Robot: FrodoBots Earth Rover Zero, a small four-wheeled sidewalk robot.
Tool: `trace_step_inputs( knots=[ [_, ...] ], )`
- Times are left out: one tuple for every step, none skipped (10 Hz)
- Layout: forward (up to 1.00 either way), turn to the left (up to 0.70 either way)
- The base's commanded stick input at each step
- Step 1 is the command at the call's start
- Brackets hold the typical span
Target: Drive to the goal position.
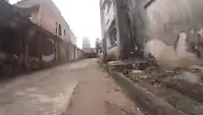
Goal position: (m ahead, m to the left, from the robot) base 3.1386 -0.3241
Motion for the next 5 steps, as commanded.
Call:
trace_step_inputs(
  knots=[
    [1.0, 0.24],
    [1.0, 0.12],
    [1.0, 0.0],
    [1.0, 0.0],
    [1.0, 0.0]
  ],
)
